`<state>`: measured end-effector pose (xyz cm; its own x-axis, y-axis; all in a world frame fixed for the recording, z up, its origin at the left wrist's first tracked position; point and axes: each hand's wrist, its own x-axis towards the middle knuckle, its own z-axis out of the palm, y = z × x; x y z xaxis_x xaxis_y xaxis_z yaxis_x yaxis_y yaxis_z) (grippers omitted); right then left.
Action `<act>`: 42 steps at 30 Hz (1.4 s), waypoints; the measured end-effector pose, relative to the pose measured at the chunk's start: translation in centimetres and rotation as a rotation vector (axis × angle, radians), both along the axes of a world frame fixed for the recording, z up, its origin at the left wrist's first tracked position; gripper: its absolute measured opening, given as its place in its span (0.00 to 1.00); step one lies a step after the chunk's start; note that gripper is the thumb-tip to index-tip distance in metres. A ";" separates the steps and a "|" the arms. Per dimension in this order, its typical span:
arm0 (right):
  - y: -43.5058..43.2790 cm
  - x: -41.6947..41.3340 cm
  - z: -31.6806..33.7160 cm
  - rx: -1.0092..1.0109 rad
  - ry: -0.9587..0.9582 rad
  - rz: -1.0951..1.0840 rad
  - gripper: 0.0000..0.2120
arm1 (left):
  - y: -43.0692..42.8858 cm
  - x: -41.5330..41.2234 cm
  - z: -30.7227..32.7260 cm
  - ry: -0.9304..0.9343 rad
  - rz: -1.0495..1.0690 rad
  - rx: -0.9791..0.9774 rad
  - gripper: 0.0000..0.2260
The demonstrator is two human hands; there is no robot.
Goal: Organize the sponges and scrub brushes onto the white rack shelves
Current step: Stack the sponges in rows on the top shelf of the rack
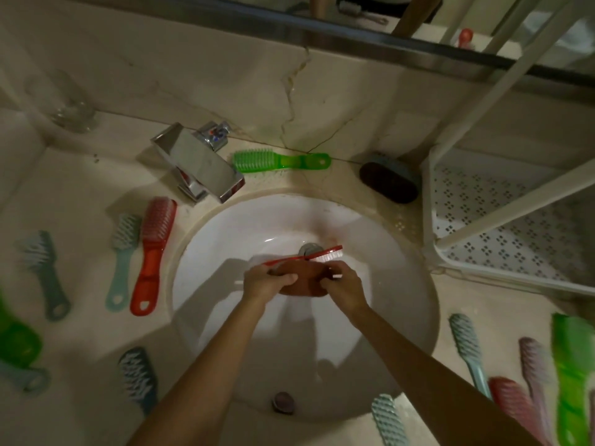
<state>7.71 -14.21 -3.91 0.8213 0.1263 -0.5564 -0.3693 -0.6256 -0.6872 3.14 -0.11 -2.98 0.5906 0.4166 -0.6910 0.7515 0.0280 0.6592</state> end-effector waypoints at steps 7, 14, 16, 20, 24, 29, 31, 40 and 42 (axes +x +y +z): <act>0.2 4.7 7.9 -0.128 -0.730 -0.063 0.21 | -1.1 3.3 7.1 -0.259 0.282 -0.177 0.14; 0.3 12.8 9.6 -0.765 -0.428 0.181 0.35 | -1.0 6.0 9.9 -0.327 0.170 0.063 0.12; 0.3 13.3 9.0 -0.900 -0.490 0.236 0.32 | -0.9 6.2 10.2 -0.326 0.150 0.099 0.12; -0.3 12.9 8.3 -0.948 -0.550 0.273 0.25 | -1.2 6.0 10.6 -0.286 0.086 0.178 0.17; -1.0 11.2 9.9 -0.779 -0.602 0.229 0.21 | -1.8 5.5 11.8 -0.296 0.052 0.216 0.18; -0.8 7.2 15.7 -0.421 -0.914 0.206 0.17 | -2.5 4.8 15.7 -0.385 0.043 0.334 0.18; -0.7 5.7 19.0 -0.242 -0.900 0.168 0.20 | -3.0 4.6 18.1 -0.445 0.058 0.382 0.17; -2.8 1.7 33.5 0.099 -1.063 0.390 0.22 | -5.8 2.6 32.9 -0.784 0.153 0.544 0.17; -3.9 1.3 36.0 0.126 -1.138 0.371 0.24 | -6.4 2.1 35.6 -0.846 0.145 0.527 0.15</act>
